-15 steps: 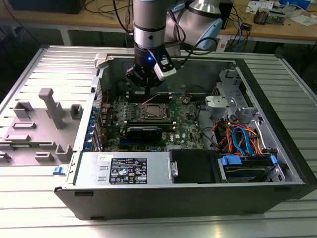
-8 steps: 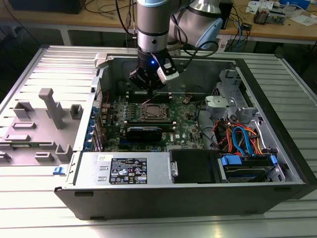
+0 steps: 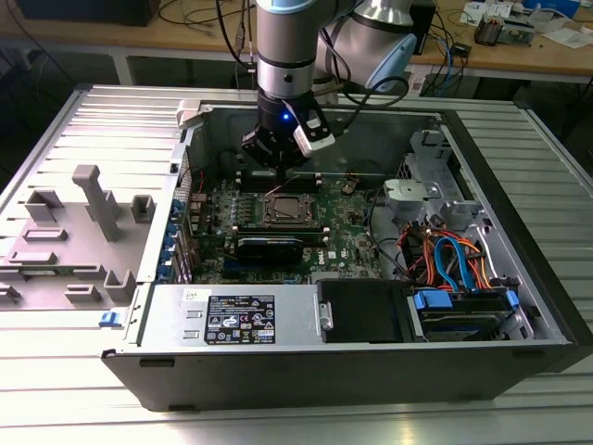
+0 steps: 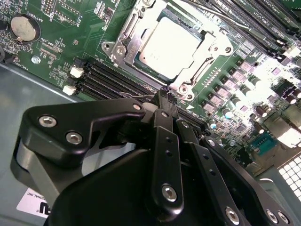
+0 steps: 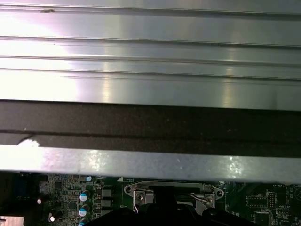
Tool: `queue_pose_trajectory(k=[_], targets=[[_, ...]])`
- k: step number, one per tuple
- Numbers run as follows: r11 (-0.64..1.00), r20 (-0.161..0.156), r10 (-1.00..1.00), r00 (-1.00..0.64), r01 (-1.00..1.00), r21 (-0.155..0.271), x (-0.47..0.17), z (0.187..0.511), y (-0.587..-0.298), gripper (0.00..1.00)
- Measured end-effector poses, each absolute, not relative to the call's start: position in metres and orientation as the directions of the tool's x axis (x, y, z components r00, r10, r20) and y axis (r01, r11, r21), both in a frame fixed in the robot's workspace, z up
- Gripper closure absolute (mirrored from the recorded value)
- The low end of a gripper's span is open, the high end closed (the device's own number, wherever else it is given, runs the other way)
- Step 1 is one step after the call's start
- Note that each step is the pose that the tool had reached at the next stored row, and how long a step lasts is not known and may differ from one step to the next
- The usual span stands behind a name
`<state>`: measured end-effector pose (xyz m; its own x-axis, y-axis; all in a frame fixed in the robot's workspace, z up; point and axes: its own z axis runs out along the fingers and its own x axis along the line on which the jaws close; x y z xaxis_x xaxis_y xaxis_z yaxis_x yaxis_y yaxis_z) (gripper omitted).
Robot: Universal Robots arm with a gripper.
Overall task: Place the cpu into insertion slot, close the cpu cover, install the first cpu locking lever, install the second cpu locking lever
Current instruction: 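Install the first cpu locking lever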
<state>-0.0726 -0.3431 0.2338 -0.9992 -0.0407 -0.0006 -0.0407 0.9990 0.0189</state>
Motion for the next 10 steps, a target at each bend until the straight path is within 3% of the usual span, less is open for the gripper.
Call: queue_pose_trajectory(k=[10], targets=[[0.999,-0.001,-0.041,-0.999,-0.041,0.018,-0.0727,0.2293,-0.339,0.89]])
